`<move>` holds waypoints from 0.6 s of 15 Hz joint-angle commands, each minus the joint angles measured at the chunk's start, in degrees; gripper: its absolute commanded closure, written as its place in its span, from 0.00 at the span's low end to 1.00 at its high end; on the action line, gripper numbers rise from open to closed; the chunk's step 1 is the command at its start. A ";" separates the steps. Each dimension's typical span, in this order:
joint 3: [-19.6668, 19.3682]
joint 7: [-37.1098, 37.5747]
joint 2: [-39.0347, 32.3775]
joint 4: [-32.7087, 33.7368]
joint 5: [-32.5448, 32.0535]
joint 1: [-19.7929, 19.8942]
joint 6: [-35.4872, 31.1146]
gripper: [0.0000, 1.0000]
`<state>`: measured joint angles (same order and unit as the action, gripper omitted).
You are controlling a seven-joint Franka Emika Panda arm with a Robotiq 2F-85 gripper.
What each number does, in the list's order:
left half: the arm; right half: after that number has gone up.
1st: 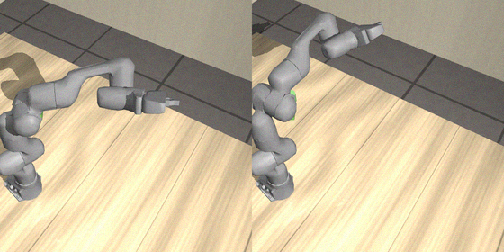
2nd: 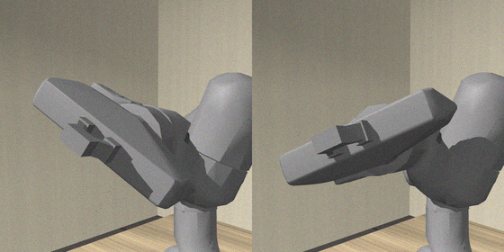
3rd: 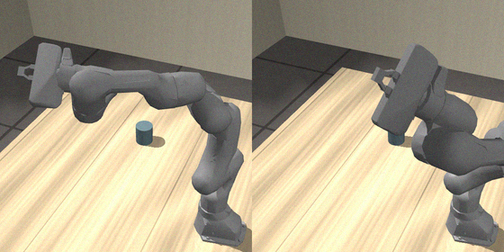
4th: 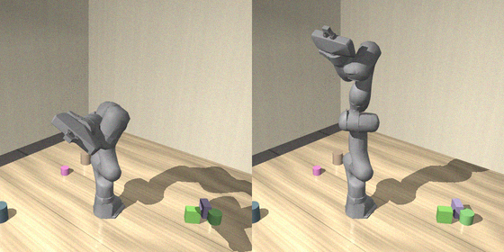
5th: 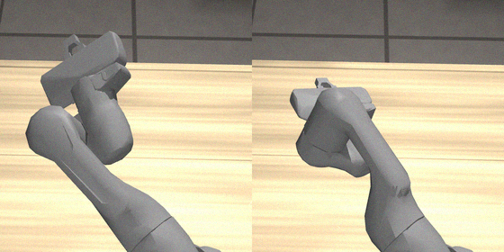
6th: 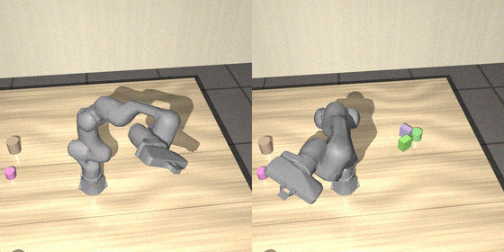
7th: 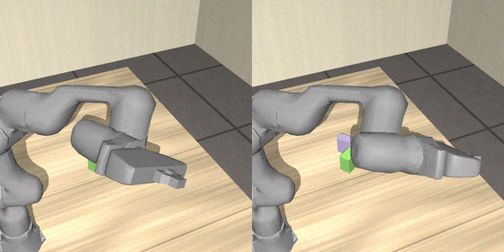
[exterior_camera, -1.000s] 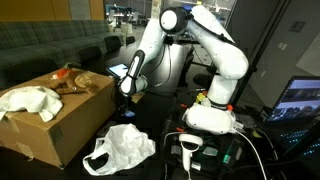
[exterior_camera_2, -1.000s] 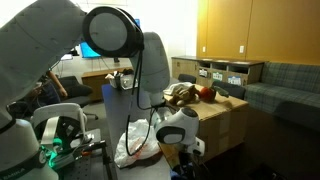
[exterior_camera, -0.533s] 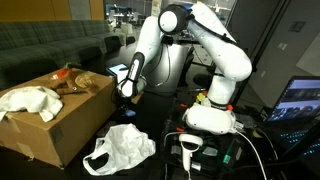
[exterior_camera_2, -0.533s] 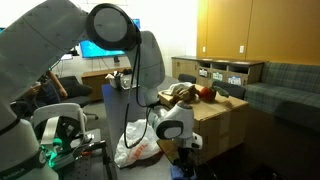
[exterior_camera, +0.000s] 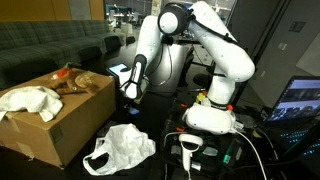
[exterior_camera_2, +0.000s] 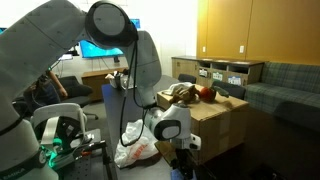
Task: Pick up all the objects on the table and put them on the box, then pick up all the object on the box and put them on the table
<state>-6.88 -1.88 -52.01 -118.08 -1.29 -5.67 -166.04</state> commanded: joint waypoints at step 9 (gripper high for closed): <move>-1.48 0.28 6.55 -9.77 -1.82 -0.25 -8.21 0.00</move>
<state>-7.99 -1.91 -47.56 -125.56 -1.53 -5.67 -172.68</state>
